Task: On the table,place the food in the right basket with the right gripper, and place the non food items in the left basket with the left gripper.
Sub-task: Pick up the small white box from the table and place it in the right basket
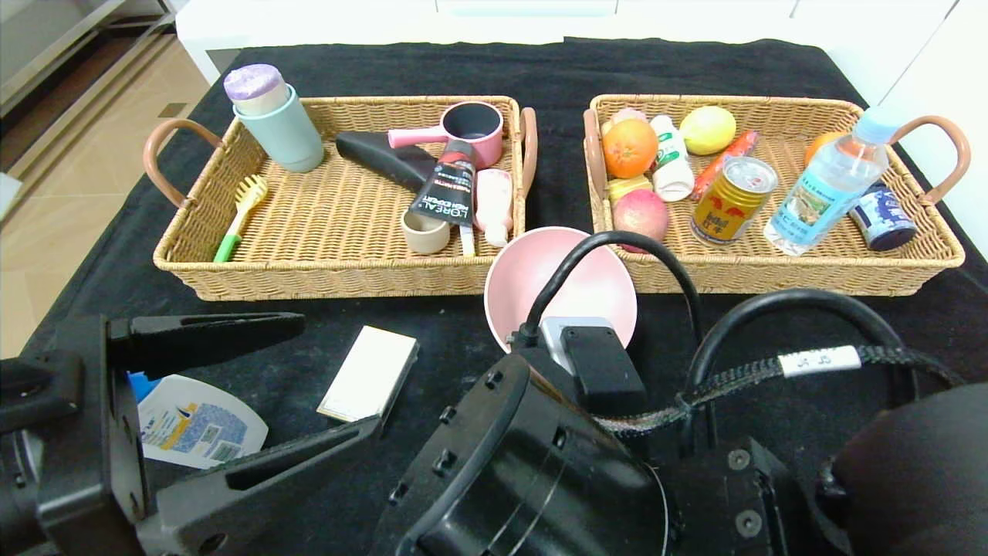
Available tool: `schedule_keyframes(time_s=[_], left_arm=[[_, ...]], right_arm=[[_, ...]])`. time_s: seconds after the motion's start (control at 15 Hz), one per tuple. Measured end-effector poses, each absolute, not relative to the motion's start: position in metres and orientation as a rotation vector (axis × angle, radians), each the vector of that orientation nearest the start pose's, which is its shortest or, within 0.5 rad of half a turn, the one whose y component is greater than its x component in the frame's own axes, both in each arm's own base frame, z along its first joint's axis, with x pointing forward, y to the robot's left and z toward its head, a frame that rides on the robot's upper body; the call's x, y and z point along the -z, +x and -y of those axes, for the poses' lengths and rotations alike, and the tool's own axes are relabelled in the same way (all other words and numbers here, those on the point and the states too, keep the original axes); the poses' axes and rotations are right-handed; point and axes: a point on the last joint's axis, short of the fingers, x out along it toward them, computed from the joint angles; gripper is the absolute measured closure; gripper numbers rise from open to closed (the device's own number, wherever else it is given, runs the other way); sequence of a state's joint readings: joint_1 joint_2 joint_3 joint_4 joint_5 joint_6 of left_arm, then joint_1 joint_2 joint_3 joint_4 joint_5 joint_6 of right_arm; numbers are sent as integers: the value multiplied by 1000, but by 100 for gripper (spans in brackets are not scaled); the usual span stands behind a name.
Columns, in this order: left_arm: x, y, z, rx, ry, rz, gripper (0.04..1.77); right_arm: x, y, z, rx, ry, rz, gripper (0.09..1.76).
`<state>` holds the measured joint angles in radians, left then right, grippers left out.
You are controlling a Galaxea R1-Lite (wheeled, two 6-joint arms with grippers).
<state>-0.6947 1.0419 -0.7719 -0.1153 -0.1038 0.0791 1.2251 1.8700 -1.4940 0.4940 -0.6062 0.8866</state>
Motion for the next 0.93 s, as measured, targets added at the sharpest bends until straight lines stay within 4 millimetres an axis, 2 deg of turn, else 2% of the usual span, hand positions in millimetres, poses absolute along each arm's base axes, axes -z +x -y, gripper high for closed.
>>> schedule_keyframes(time_s=[0.33, 0.93], left_arm=[[-269, 105, 90, 802, 121, -120, 9], [-276, 106, 81, 746, 125, -82, 9]], right_arm=[[-225, 135, -316, -237, 237, -746, 15], [-209, 146, -328, -197, 231, -761, 15]])
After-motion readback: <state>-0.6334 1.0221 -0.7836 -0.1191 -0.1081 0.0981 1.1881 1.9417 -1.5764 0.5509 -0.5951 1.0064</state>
